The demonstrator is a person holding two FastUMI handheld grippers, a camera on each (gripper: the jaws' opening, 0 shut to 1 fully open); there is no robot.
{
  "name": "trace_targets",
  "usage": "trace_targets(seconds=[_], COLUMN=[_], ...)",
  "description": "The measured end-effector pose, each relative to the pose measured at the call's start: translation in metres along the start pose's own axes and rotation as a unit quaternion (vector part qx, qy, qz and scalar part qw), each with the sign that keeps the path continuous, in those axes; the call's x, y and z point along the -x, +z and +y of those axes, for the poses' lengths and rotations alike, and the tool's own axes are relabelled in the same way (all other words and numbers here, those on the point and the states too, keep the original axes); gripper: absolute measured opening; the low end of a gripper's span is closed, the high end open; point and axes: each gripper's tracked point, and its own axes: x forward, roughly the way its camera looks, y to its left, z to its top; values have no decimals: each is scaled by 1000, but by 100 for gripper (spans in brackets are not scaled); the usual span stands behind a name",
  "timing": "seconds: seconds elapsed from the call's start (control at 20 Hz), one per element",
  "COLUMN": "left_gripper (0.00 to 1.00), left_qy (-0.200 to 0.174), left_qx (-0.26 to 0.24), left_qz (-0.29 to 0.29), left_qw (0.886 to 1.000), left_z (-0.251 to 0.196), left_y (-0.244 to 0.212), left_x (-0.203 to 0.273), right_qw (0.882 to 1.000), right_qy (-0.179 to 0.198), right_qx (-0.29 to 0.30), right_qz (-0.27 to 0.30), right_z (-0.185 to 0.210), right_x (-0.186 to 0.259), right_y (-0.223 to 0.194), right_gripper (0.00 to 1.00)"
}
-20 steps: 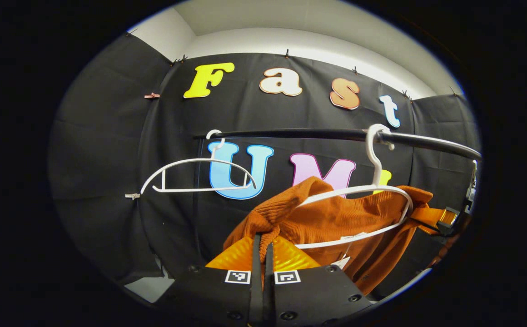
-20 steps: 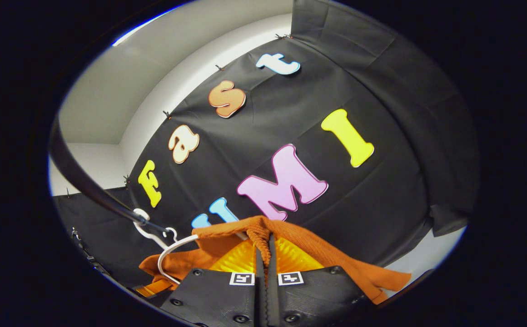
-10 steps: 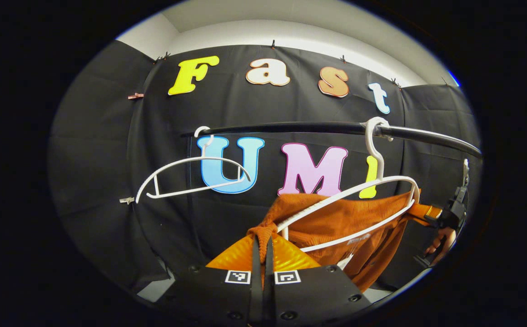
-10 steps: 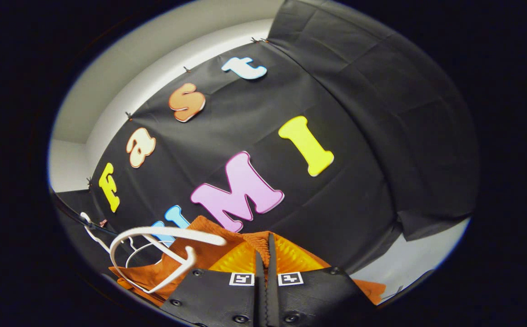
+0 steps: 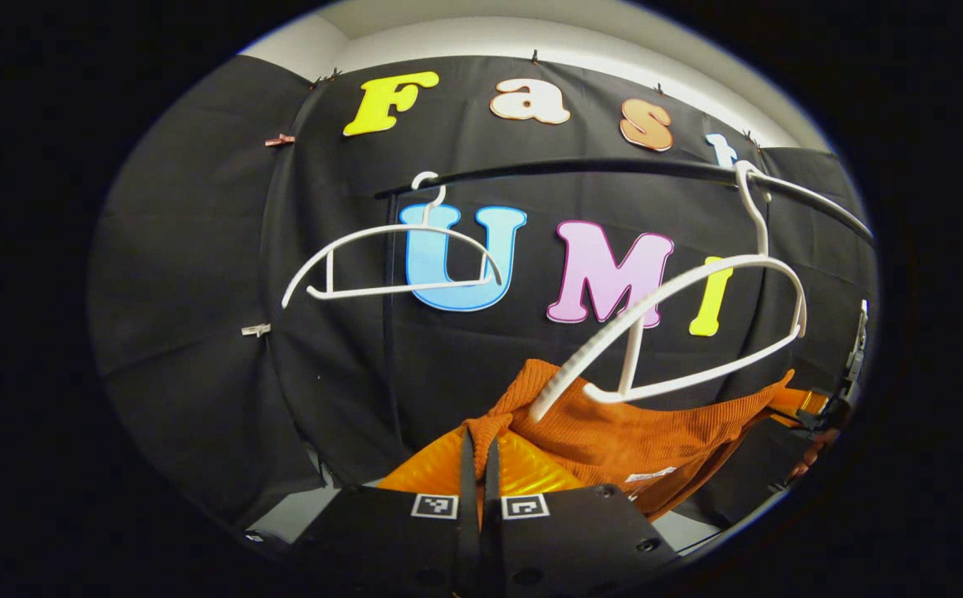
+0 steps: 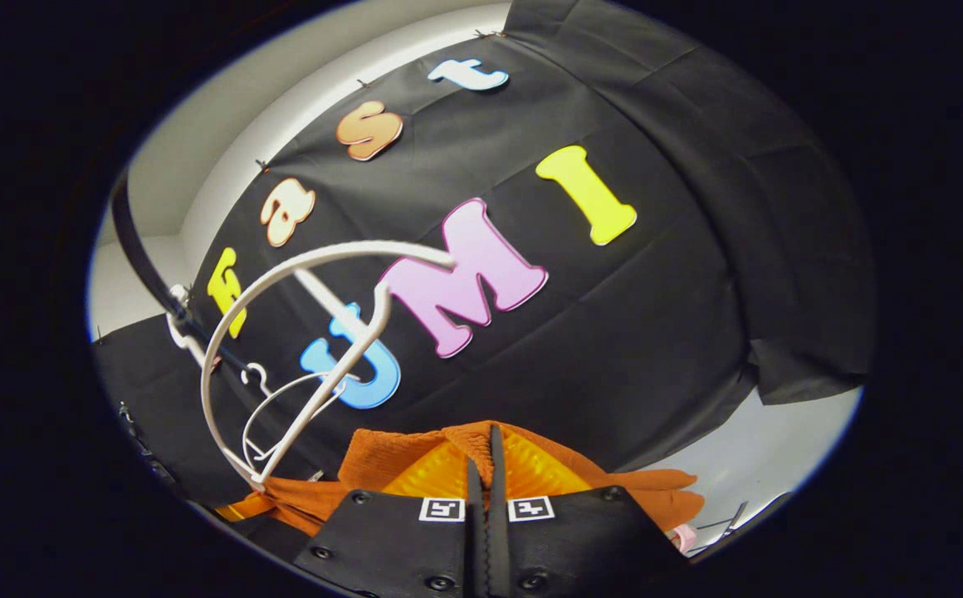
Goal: Grasp the clothes on the hanger with both hands and then place them into the laundry hamper below.
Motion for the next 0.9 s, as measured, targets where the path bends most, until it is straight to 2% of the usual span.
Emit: trace_targets(seconds=[0.2,0.25,0.3,0.5,0.55,0.6,0.65,0.75,0.85,0.9], left_gripper=[5,5,5,5,5,5,5,5,2,5], left_qy=[-40,-54,-69,-132,-147,-163,-176,-189,-192,-193], left_qx=[1,-1,-4,-2,-4,-6,-9,-10,-11,-10], left_qz=[24,26,26,16,11,3,-4,-3,16,28], left_qw=[999,998,997,991,989,987,984,982,981,981], left_z=[-22,-33,-47,-98,-109,-120,-127,-132,-133,-135], left_y=[-39,-42,-46,-37,-32,-29,-26,-33,-58,-73], left_x=[7,10,15,31,35,41,43,38,26,20], right_qw=[998,997,996,991,990,989,988,986,985,984], right_qy=[41,51,62,95,104,113,120,121,109,99], right_qx=[9,12,17,44,48,47,47,62,76,80], right_qz=[39,49,60,83,84,85,85,93,110,122], right_z=[39,47,56,89,95,103,107,102,86,73], right_x=[17,21,25,37,40,45,47,46,42,39], right_y=[-43,-55,-65,-87,-88,-88,-88,-94,-111,-120], right_gripper=[5,8,4,4,9,4,4,5,4,5])
